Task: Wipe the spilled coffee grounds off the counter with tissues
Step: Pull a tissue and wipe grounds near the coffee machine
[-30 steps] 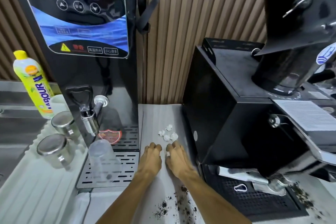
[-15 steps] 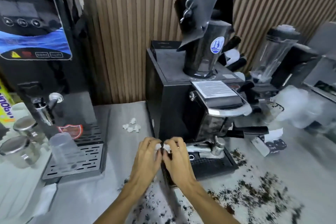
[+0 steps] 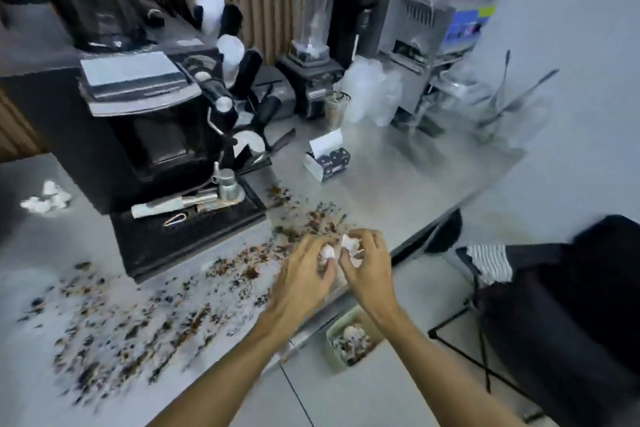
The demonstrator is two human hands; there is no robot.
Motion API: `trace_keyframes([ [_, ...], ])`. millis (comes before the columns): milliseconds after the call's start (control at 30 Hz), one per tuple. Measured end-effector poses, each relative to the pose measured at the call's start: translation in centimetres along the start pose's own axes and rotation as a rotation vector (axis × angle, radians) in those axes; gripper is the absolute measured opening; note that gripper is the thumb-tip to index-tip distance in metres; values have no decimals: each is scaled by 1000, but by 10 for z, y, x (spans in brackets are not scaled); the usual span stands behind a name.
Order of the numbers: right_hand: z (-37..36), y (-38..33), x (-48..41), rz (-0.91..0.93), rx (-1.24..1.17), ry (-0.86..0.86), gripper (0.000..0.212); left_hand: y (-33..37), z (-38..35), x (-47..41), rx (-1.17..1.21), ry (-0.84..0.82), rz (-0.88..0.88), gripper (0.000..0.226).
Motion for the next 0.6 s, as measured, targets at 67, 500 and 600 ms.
trace_keyframes([
  [67, 21, 48, 5, -106, 54, 26, 26, 19, -44, 14, -3, -98, -9, 26],
  [500, -40, 300, 136, -538, 314, -253, 25, -101, -269, 124, -267, -559, 20, 23],
  [600, -80, 351, 175, -565, 329, -279, 28, -154, -318, 148, -320, -582, -16, 23],
])
Point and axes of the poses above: each hand's wrist, its own x-axis away from the middle knuckle, its own z-axis out of the back of the hand, y = z × x, the point moved 9 cm from there along -x, towards the middle knuckle, and after that the axes turned 15 degrees about y, right-handed, at the moved point
